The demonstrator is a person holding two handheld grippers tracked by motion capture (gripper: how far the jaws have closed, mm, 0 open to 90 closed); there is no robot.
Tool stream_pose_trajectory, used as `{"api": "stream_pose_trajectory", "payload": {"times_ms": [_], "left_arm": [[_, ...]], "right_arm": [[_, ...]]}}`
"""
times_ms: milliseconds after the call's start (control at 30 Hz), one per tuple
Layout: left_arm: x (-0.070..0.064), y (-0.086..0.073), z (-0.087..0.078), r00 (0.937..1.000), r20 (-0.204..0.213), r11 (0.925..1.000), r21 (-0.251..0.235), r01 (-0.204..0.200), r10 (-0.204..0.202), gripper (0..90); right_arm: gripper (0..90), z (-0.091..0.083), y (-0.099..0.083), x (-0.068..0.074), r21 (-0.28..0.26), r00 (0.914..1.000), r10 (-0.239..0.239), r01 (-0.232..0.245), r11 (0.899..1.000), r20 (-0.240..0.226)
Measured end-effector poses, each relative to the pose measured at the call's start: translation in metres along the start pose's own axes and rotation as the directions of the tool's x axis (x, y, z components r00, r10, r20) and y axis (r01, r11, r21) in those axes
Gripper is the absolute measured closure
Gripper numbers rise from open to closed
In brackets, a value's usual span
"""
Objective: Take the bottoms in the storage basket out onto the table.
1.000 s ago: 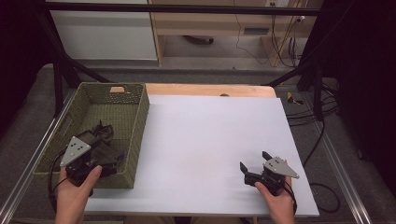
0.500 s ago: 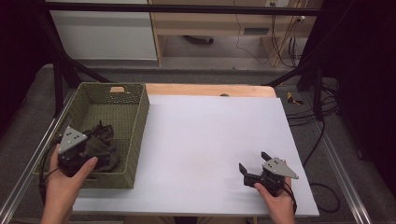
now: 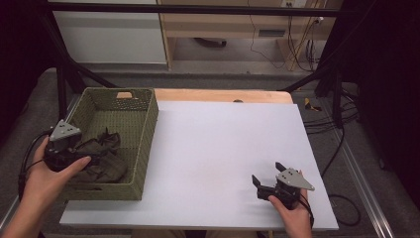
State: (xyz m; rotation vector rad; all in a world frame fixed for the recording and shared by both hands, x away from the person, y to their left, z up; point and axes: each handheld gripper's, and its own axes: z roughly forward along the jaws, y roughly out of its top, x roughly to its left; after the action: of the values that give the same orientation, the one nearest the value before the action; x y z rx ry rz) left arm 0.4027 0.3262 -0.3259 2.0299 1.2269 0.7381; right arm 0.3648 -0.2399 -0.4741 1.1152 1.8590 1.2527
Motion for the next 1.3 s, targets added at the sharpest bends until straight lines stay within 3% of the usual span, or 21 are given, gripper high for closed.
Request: {"api": "stream_pose_trajectory", "payload": {"times_ms": [333, 533, 700, 833, 1000, 1167, 1300], "left_arm": [[0.009, 0.004, 0.012, 0.9997, -0.006, 0.9926, 0.119, -0.024, 0.025, 6.7], [0.013, -0.002, 0.027, 0.9978, -0.013, 0.9745, 0.216, -0.06, 0.065, 8.8], [0.017, -0.005, 0.04, 0.998, -0.005, 0.9582, 0.28, -0.059, 0.063, 8.7], [0.029, -0.011, 0.047, 0.9994, -0.012, 0.9482, 0.316, -0.028, 0.034, 8.4], [0.035, -0.017, 0.05, 0.9996, -0.011, 0.9426, 0.333, -0.021, 0.027, 7.6], [0.039, -0.022, 0.052, 1.0, 0.002, 0.9437, 0.331, -0.009, 0.009, 6.2], [0.041, -0.024, 0.056, 0.9998, 0.021, 0.9386, 0.345, -0.003, -0.004, 4.7]], "right_arm": [[5.8, 0.001, 0.0, 0.001, 0.011, 0.9999, -0.012, 0.012, 1.0, -0.009], [5.7, 0.003, -0.001, 0.002, 0.025, 0.9994, -0.019, 0.02, 0.999, -0.028], [5.7, 0.005, -0.002, 0.003, 0.033, 0.9991, -0.024, 0.025, 0.999, -0.035], [5.6, 0.004, -0.002, 0.005, 0.037, 0.9986, -0.03, 0.032, 0.999, -0.043], [5.5, 0.005, -0.002, 0.005, 0.041, 0.9985, -0.03, 0.032, 0.999, -0.047], [5.5, 0.006, -0.002, 0.005, 0.043, 0.998, -0.035, 0.038, 0.998, -0.051], [5.5, 0.006, -0.003, 0.006, 0.046, 0.9979, -0.039, 0.041, 0.998, -0.053]]}}
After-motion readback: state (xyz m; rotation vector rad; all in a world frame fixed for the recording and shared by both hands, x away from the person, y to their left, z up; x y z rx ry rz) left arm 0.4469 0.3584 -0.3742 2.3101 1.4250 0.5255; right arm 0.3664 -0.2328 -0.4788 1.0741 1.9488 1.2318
